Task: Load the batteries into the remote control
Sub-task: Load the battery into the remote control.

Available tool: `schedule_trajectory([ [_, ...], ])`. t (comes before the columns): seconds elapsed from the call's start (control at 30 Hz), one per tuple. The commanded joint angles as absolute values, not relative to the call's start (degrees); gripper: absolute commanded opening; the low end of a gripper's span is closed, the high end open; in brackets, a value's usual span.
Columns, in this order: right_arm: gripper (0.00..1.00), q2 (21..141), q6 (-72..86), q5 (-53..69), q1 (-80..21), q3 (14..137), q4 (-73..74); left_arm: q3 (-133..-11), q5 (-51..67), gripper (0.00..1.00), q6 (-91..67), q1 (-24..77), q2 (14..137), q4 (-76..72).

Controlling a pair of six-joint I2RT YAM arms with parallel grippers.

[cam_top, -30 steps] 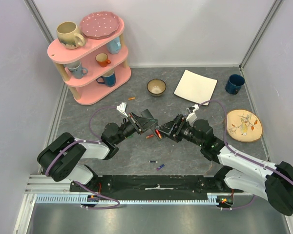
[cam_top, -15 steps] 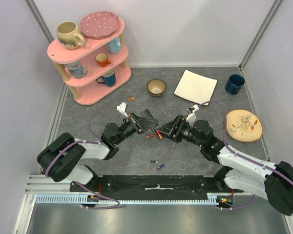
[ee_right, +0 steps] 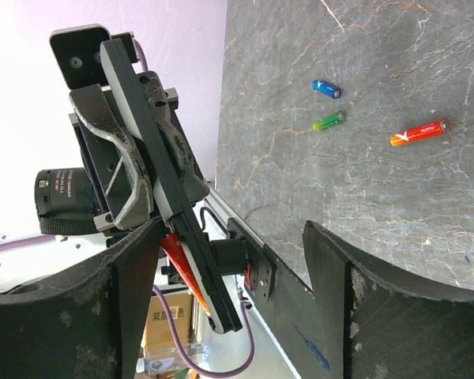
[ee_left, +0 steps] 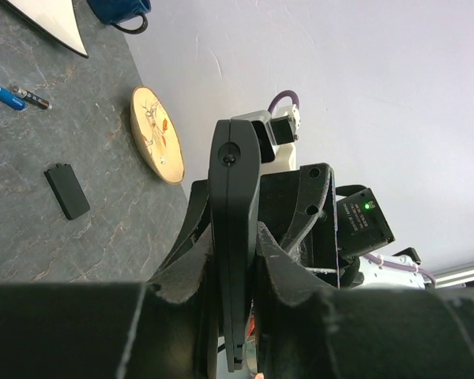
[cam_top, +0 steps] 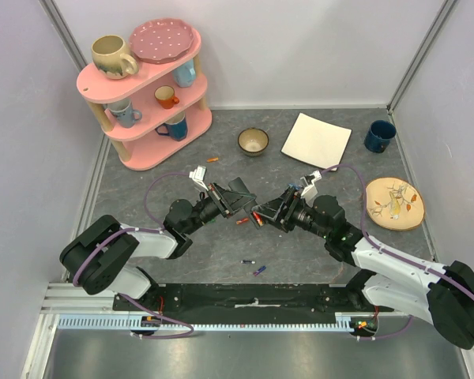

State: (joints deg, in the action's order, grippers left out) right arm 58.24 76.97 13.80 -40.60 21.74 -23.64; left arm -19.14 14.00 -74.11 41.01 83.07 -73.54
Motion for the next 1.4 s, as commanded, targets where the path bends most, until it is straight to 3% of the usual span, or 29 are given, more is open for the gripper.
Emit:
schedule_trajectory([
  [0.0,0.79,59.1,76.9,15.3,-40.3,20.6,-24.2,-21.7,12.6,0.02,-72.0,41.1,81.4,-95.4],
  [0.73,0.79,58.8,75.9,16.0,-40.5,20.9,-23.2,-22.7,12.3,0.02,-71.6,41.1,82.1,-95.4],
  [1.37,0.89,55.2,62.8,19.1,-40.2,33.0,-10.0,-20.5,12.6,0.02,-71.8,41.0,82.9,-95.4],
])
